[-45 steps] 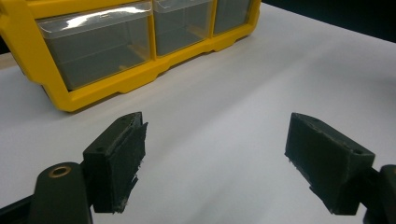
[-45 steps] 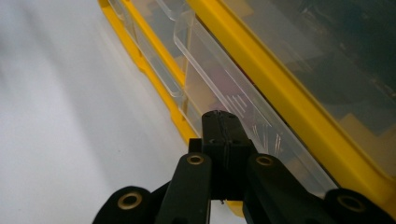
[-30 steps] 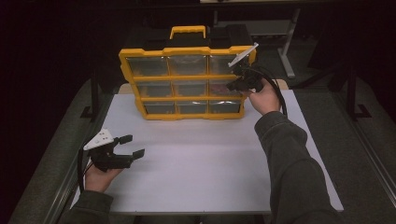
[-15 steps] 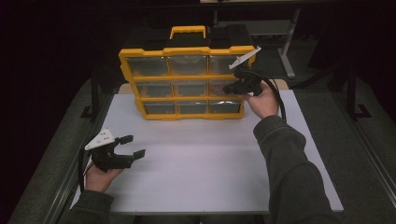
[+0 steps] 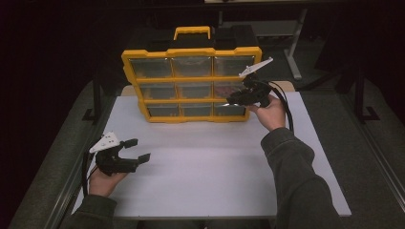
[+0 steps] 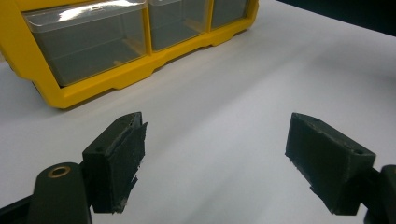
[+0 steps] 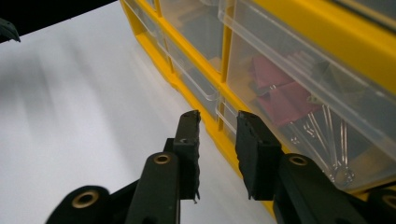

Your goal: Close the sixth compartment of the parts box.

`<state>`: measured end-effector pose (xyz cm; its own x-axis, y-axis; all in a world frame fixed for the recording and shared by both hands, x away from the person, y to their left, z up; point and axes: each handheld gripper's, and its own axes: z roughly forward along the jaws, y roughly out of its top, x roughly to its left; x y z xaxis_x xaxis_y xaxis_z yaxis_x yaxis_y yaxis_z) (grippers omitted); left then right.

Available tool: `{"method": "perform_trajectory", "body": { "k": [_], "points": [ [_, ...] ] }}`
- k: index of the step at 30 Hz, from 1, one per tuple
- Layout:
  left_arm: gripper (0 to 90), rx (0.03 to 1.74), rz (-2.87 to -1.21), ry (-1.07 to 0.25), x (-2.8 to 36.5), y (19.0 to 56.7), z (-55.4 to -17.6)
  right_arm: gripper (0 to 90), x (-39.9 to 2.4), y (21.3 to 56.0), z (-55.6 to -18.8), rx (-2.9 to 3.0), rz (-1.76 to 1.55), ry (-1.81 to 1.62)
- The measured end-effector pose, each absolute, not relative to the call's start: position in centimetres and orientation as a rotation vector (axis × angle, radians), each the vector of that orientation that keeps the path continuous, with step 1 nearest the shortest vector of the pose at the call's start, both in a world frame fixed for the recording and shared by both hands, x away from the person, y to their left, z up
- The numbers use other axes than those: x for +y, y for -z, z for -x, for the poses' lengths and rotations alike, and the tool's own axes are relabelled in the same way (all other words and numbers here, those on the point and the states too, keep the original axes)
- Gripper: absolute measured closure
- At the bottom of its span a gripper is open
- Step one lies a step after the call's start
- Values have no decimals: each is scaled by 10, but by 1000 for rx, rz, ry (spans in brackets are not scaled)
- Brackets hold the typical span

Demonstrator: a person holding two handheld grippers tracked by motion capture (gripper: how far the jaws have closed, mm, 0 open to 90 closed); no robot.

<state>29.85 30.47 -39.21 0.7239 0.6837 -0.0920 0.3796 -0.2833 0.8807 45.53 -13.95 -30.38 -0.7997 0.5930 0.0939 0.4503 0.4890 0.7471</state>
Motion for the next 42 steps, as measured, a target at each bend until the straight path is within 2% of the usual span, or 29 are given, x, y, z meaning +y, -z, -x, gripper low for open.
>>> {"method": "perform_trajectory", "body": {
  "k": [9, 42],
  "points": [
    [197, 826, -1902, -366, 303, 393, -299, 615, -142, 314, -447, 2547, -895, -1257],
    [195, 825, -1930, -353, 301, 397, -301, 490, -154, 330, -410, 2494, -901, -1348]
  ]
}}
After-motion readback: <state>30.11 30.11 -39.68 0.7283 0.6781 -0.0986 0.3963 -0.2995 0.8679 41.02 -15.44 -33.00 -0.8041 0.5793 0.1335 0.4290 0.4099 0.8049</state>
